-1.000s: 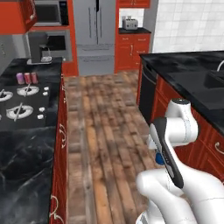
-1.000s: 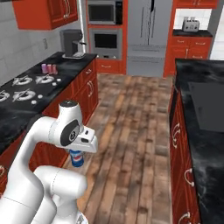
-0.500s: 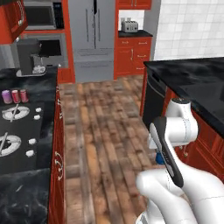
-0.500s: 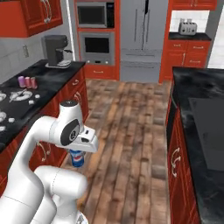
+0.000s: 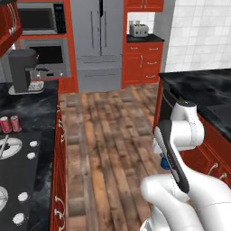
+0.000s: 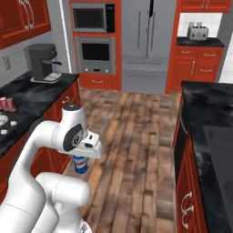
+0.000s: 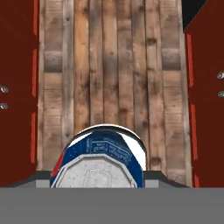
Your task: Four empty soda cans are scattered around the kitchen. Gather all the cans and cluster them next to the stove for recycling.
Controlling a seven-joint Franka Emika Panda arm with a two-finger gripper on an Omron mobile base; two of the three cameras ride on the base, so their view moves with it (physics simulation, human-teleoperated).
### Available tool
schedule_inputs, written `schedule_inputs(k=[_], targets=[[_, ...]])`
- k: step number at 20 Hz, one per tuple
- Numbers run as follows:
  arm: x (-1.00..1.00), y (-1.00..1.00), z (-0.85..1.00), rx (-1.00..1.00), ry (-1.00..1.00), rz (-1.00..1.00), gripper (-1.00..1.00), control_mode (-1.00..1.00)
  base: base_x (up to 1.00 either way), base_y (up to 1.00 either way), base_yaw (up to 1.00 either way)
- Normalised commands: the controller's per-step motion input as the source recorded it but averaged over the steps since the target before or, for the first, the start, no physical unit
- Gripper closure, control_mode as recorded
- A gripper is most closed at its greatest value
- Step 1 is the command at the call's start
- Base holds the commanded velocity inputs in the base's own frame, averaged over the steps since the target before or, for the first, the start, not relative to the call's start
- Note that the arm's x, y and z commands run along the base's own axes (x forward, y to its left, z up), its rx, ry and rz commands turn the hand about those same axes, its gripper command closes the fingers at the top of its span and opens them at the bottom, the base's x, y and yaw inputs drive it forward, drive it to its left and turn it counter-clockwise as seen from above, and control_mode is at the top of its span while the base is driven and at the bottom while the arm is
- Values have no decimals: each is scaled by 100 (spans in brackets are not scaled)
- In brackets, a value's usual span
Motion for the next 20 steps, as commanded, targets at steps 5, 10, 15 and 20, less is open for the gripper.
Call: schedule_inputs(k=[5, 10, 15, 20], targets=[[0, 0, 0, 0, 0, 0, 100, 100, 90, -2, 1], [0, 0, 0, 0, 0, 0, 100, 100, 82, -1, 5], [0, 0, 0, 0, 0, 0, 100, 100, 87, -5, 12], [0, 0, 0, 0, 0, 0, 100, 100, 71, -2, 30]])
